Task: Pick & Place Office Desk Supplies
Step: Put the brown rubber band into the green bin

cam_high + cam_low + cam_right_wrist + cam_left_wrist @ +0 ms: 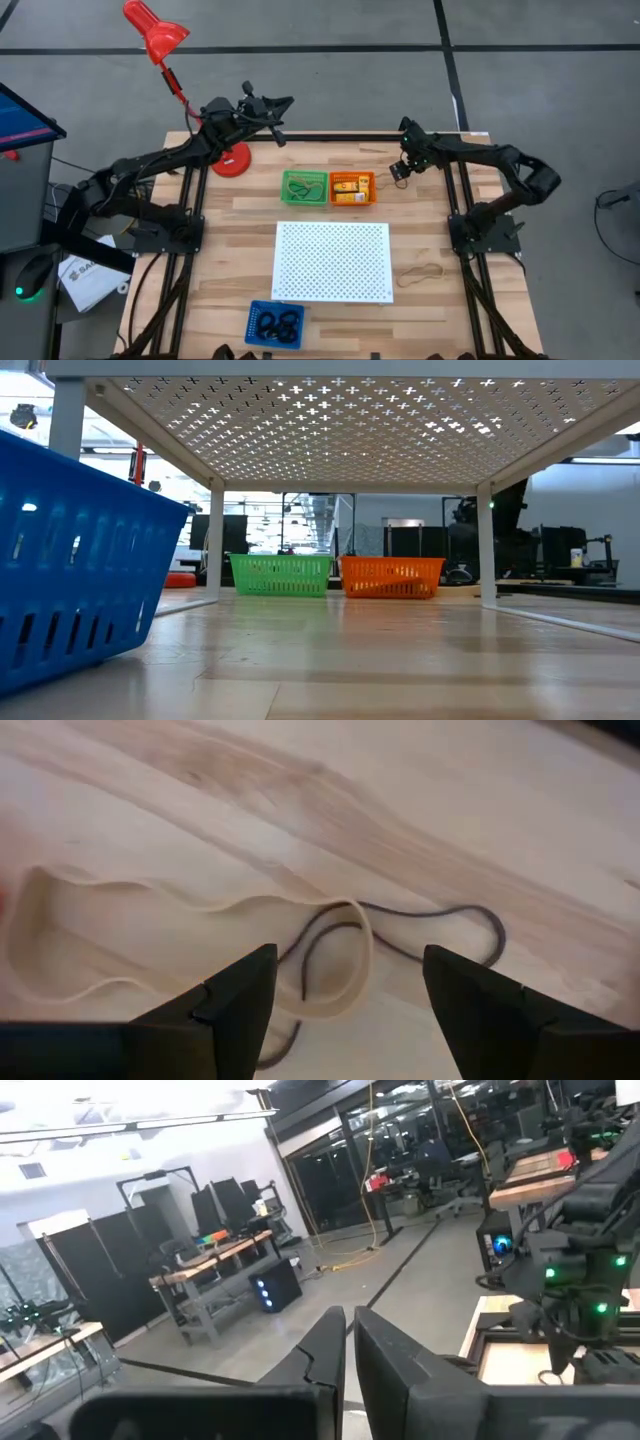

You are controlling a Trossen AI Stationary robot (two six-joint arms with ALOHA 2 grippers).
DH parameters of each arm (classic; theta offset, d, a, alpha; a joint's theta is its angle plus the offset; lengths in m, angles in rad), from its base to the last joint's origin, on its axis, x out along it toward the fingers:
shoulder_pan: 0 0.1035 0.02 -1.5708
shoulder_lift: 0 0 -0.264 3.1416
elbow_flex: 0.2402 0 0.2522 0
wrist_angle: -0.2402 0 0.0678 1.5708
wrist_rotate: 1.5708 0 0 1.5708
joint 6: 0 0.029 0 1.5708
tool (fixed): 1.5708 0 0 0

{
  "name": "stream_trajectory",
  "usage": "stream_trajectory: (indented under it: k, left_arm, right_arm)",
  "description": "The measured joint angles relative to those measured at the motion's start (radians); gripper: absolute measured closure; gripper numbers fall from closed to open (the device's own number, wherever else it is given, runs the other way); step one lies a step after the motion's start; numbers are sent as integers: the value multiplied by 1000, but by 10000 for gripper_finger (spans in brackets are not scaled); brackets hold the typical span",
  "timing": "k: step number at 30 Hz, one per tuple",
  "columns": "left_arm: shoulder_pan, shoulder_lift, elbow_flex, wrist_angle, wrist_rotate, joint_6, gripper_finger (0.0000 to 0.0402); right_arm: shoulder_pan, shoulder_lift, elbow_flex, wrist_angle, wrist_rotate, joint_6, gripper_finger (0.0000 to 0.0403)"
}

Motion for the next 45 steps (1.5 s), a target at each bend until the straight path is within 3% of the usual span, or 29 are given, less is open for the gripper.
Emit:
stream_trajectory:
  k: [4, 7, 9, 12, 14, 20, 27, 34, 40, 45]
  left_arm:
    - [7, 1, 0, -7, 0, -1, 385]
    - [7, 3, 0, -8, 1, -2, 385]
    - [7, 3, 0, -6, 1, -2, 385]
    - [7, 3, 0, -8, 1, -2, 385]
    - [7, 3, 0, -9, 1, -2, 385]
    - [7, 3, 0, -22, 1, -3, 385]
    - [7, 3, 0, -59, 13, -3, 385]
    - [1, 5, 0, -94, 230, -25, 380]
    - [-33, 73, 0, -49, 388, -25, 313]
    - [-63, 168, 26, 62, 394, -53, 223]
  right_arm:
    - [0, 74, 0, 35, 2, 7, 161]
    - [14, 120, 12, 50, 53, 11, 196]
    - [28, 136, 21, 54, 64, 4, 244]
    - [35, 133, 29, 59, 56, -9, 350]
    - [33, 108, 28, 86, 55, -10, 386]
    - [31, -46, 27, 88, 36, 0, 398]
    - [96, -292, 27, 209, -45, 0, 401]
    - [175, -452, 28, 394, -201, -43, 402]
    - [241, -456, 28, 521, -271, -99, 402]
    - [268, -425, 28, 636, -340, -122, 403]
